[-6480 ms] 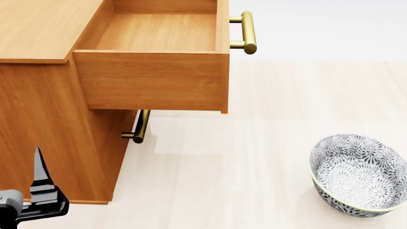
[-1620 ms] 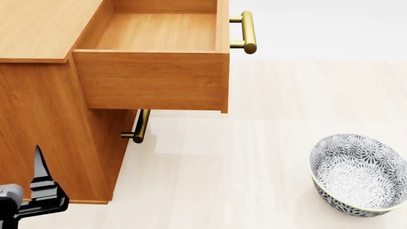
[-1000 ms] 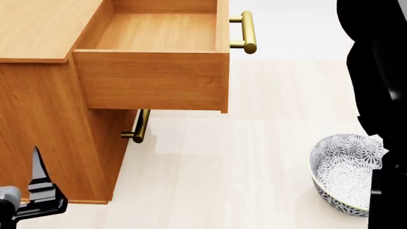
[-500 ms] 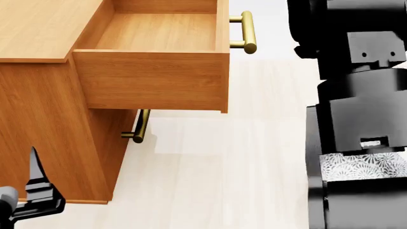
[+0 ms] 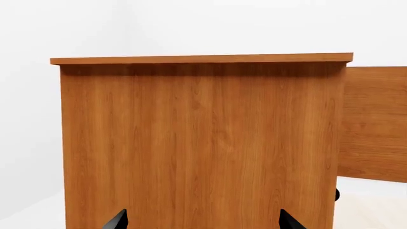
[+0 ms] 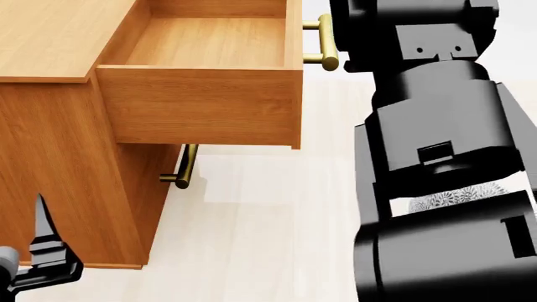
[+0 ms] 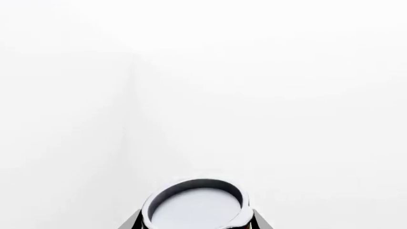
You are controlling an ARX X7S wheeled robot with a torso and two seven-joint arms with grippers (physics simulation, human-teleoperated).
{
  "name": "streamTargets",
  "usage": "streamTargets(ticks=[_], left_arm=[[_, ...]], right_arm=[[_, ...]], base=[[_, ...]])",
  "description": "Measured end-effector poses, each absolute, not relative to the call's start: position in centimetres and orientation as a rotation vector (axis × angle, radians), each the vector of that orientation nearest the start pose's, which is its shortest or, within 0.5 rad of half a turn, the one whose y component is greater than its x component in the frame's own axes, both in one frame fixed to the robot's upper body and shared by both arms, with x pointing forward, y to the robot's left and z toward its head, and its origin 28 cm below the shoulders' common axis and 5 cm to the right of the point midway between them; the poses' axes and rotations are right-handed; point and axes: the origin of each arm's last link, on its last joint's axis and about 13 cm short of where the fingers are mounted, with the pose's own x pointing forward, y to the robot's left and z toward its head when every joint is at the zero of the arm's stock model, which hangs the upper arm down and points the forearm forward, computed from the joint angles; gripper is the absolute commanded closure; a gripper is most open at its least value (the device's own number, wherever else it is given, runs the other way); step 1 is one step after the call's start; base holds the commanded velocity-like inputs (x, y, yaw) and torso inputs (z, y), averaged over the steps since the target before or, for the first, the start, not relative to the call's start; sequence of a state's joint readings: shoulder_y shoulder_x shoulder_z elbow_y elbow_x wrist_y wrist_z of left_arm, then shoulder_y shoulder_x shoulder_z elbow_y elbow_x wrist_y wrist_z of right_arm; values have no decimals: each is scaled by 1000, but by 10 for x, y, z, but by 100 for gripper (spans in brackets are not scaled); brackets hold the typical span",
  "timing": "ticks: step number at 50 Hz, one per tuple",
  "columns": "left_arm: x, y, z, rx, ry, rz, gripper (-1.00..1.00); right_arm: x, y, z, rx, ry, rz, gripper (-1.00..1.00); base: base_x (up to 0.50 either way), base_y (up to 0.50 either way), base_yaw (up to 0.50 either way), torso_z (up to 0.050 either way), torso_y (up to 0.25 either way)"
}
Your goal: Put the ketchup in the top drawer of the cabinet.
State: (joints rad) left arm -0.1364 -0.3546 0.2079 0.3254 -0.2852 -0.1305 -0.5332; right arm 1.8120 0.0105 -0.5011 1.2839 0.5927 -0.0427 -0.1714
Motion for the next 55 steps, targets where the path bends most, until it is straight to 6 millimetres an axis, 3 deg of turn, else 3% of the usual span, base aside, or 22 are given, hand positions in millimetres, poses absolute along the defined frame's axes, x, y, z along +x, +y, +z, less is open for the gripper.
streamTargets(ticks=[31, 55], left_arm=[[231, 226, 97, 4, -248, 226, -100], [231, 224, 97, -1, -246, 215, -100]], right_arm=[[425, -65, 391, -108, -346, 235, 100], [425, -61, 376, -158, -148, 396, 100]], base=[[0, 0, 0, 0, 0], [0, 0, 0, 0, 0]])
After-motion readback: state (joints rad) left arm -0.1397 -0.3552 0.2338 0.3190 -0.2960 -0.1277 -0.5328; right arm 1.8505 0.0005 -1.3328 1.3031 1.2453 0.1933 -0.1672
